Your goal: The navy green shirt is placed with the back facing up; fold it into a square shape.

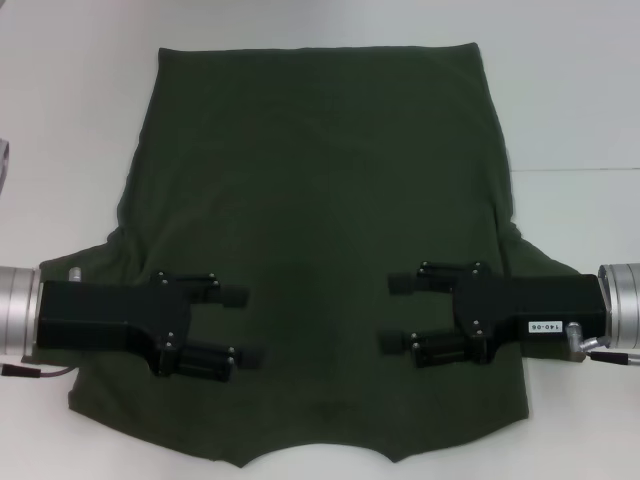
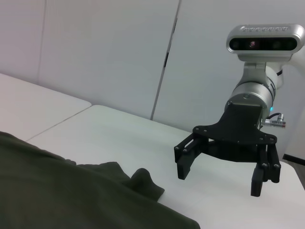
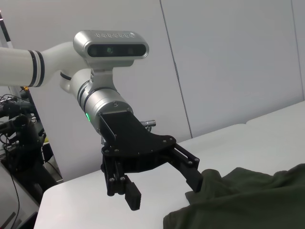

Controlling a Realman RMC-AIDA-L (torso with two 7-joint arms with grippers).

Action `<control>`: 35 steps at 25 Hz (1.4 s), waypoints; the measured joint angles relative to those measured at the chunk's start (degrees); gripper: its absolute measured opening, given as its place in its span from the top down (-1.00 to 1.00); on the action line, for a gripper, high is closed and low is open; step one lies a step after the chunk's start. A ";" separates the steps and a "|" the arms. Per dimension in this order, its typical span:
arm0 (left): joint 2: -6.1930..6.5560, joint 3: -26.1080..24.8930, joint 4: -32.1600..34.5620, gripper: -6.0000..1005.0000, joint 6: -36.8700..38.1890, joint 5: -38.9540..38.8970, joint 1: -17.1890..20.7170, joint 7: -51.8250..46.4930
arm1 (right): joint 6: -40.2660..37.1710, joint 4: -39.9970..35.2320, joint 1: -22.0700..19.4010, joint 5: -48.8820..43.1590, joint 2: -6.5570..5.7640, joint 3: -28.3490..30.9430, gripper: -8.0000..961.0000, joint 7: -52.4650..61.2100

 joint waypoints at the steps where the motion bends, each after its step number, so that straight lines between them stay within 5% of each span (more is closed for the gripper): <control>1: -0.02 -0.02 -0.01 -0.77 -0.05 0.00 0.06 -0.01 | 0.00 0.00 -0.04 0.00 0.00 0.00 -0.91 -0.01; 20: -0.12 -1.50 0.00 -0.77 -2.98 -0.07 0.23 -2.51 | 0.24 0.44 0.23 0.00 0.00 0.03 -0.91 -0.05; 28: 0.50 -4.63 0.76 -0.77 -20.37 1.48 0.74 -24.28 | 0.64 0.14 0.54 0.01 0.00 -0.01 -0.91 0.79; 35: 1.41 -11.64 1.11 -0.77 -30.97 11.58 1.29 -38.91 | 1.15 0.09 1.16 -0.75 -0.14 -0.22 -0.91 1.42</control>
